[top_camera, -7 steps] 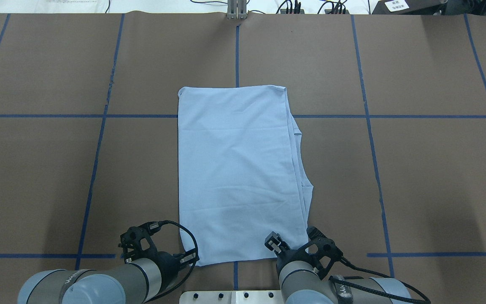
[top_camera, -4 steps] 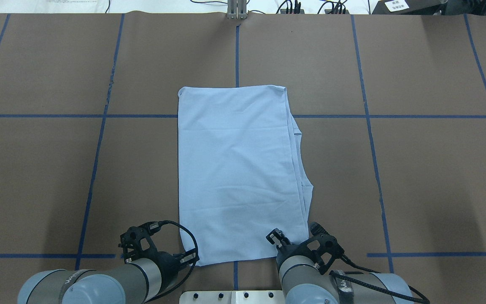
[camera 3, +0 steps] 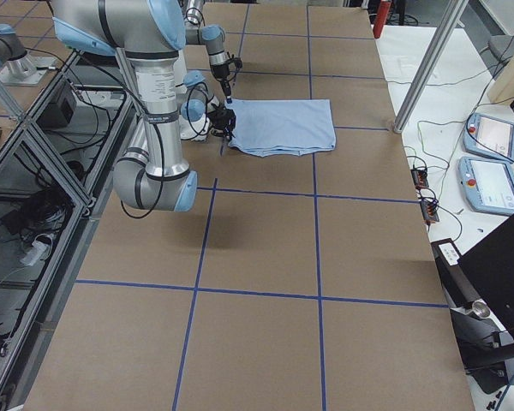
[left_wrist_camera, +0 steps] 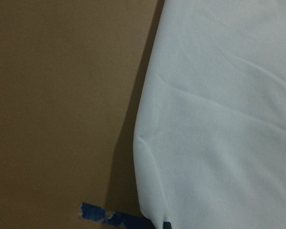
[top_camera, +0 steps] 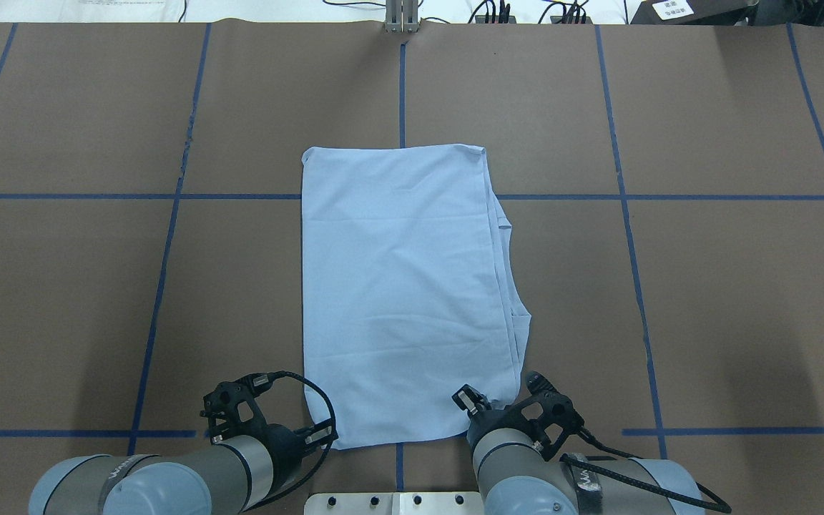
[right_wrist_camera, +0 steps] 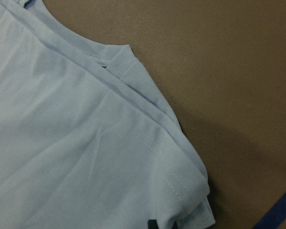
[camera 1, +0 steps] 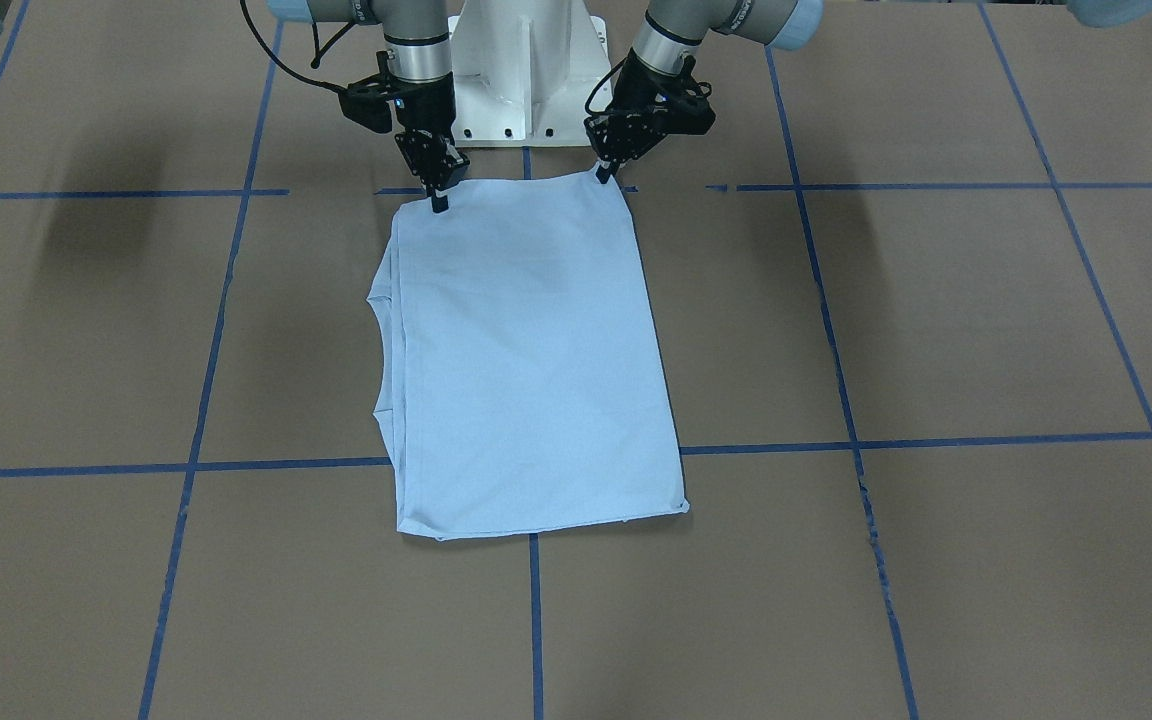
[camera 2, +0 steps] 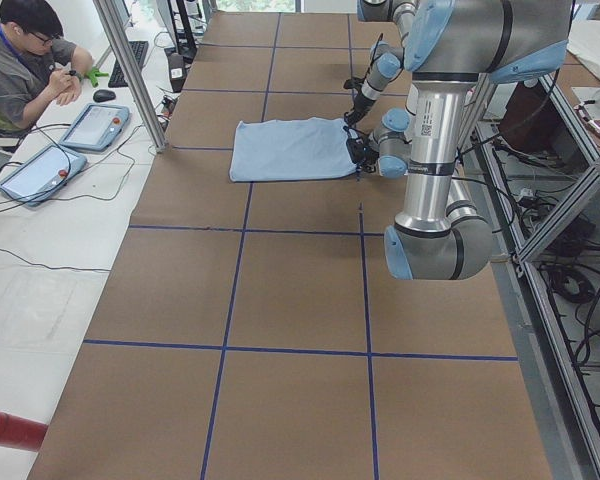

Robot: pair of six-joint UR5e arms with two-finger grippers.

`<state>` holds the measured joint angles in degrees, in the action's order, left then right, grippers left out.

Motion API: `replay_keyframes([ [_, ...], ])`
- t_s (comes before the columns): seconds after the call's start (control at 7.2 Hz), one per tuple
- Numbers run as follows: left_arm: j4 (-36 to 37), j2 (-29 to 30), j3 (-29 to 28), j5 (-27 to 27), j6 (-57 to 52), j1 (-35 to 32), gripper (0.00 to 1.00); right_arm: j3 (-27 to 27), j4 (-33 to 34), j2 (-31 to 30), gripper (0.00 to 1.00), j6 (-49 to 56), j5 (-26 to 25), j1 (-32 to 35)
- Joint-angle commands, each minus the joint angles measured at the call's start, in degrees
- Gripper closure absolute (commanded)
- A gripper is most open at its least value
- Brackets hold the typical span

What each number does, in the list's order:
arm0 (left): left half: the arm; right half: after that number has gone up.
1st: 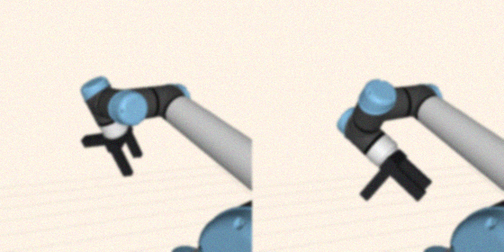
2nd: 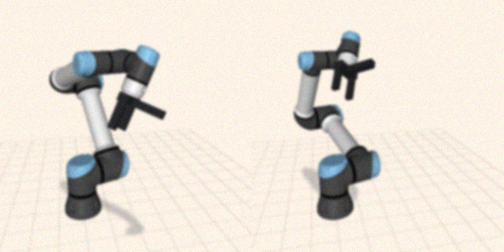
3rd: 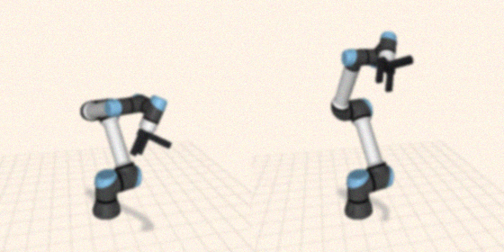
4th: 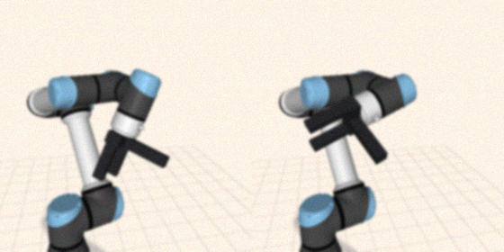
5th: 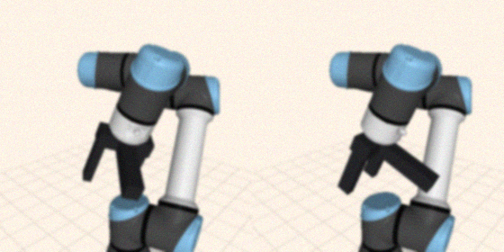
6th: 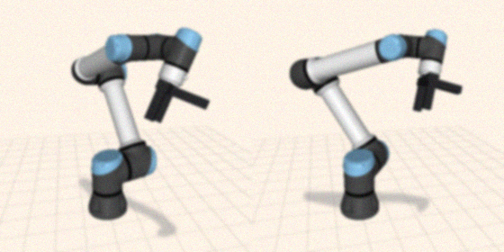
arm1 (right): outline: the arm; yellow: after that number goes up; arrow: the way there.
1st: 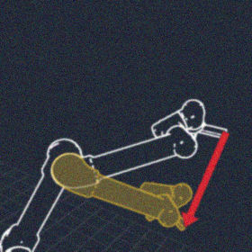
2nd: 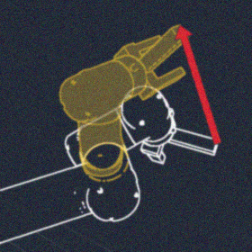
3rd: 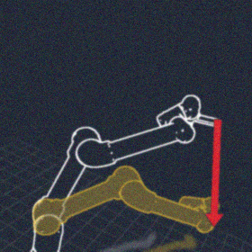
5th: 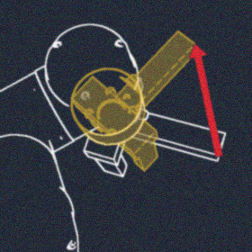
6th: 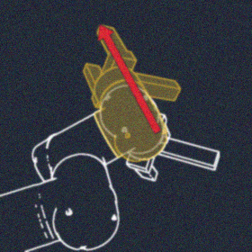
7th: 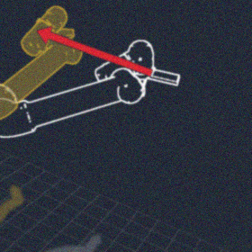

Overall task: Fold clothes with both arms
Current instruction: 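Lift the near edge with both grippers and fold it away from the robot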

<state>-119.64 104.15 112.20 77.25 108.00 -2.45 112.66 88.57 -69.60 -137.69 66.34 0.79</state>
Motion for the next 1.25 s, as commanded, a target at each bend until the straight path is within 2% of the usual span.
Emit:
replay_keyframes([
  [0.0,1.51,-0.79,7.27,0.79,-4.17,-0.89,1.0,7.61,3.42,0.16,1.0,0.66,0.19,0.26],
  [0.28,15.24,-0.1,21.76,5.52,-4.99,-0.98,1.0,22.88,16.13,-0.1,1.0,0.66,0.37,-1.3],
  [0.42,20.71,0.0,27.4,6.93,-4.99,-0.98,1.0,25.31,20.89,2.6,1.0,0.75,0.72,-1.23],
  [0.56,23.81,1.39,29.37,7.82,-5.17,-1.85,1.0,24.98,21.72,3.93,1.0,1.19,1.07,-0.71],
  [0.69,26.63,4.45,28.52,8.09,-6.21,-3.6,1.0,23.24,21.47,4.12,1.0,1.89,0.99,-0.88],
  [0.83,27.44,6.92,26.69,8.35,-11.1,-6.92,1.0,19.83,20.94,5.25,1.0,5.46,1.07,2.34],
  [0.97,27.27,7.2,23.54,8.79,-14.36,-11.31,1.0,17.53,20.5,6.57,1.0,8.72,1.07,5.94],
  [1.11,26.92,8.68,18.98,11.93,-18.05,-15.96,1.0,14.81,18.32,7.71,1.0,10.84,1.94,8.76],
])
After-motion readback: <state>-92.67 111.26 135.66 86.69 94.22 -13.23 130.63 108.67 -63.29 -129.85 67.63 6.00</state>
